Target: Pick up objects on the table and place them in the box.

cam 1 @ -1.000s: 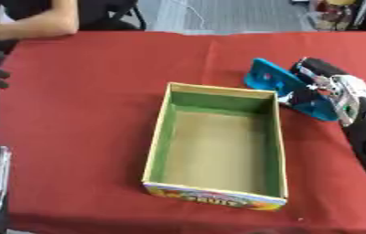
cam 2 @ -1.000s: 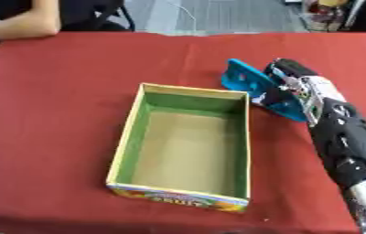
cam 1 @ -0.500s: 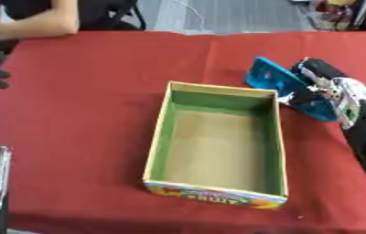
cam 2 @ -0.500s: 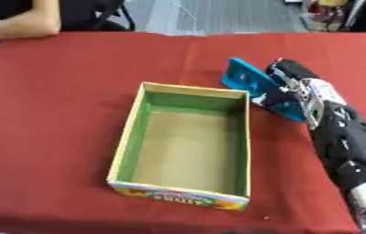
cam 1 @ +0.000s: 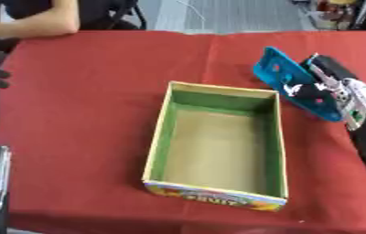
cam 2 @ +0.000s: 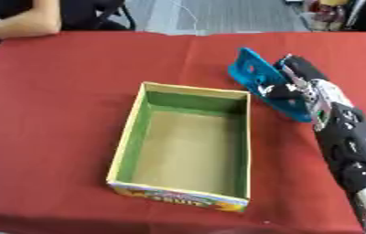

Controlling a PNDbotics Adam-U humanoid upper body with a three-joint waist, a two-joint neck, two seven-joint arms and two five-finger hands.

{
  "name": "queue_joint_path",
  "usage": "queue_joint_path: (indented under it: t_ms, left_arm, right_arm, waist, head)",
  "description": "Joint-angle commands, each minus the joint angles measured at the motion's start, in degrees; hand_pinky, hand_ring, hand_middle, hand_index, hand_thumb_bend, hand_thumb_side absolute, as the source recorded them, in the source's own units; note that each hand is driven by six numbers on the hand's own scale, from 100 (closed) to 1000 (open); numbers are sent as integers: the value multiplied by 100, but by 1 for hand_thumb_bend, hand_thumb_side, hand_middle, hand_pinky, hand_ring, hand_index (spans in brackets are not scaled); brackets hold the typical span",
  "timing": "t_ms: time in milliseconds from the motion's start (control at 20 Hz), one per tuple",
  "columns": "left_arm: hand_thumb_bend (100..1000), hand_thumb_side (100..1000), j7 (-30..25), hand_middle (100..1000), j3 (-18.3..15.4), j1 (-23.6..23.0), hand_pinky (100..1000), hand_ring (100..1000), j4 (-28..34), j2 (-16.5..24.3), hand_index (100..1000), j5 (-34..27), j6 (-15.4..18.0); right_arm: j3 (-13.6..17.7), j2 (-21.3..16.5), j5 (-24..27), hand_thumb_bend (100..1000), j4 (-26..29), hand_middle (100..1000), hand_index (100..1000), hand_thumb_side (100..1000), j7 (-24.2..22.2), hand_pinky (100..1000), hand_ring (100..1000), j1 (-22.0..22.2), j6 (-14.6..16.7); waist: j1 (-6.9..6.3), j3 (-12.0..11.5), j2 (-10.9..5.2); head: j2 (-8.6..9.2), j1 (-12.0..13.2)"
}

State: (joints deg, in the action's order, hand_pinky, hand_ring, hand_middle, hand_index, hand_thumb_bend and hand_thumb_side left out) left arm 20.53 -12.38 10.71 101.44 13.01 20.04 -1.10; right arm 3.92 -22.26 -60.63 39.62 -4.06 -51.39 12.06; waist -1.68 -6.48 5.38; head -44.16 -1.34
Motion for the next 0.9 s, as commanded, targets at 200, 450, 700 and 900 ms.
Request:
queue_joint_path:
  t_ms: [200, 450, 700, 900]
  left_arm:
    - [100, 969, 2, 568, -47, 43, 433, 462, 105, 166, 623, 42, -6]
    - [100, 968, 5, 568, -50, 39, 433, 462, 108, 169, 623, 44, -8]
    - [100, 968, 5, 568, -51, 36, 433, 462, 111, 173, 623, 46, -7]
    - [100, 968, 2, 568, -49, 35, 433, 462, 113, 177, 623, 48, -7]
  right_arm:
    - [82, -315, 204, 141, 543, 100, 223, 361, 328, 100, 100, -258, -156]
    - [93, -373, 274, 154, 722, 100, 216, 357, 503, 100, 100, -299, -191]
    - [68, -413, 309, 143, 880, 100, 218, 387, 537, 100, 100, -338, -175]
    - [-24, -440, 307, 112, 1120, 100, 218, 423, 493, 100, 100, -355, -87]
  waist:
    - [5, 13, -93]
    - [8, 10, -97]
    - [13, 7, -100]
    - [14, 7, -106]
  head:
    - [39, 66]
    - [43, 72]
    - [48, 81]
    - [59, 78]
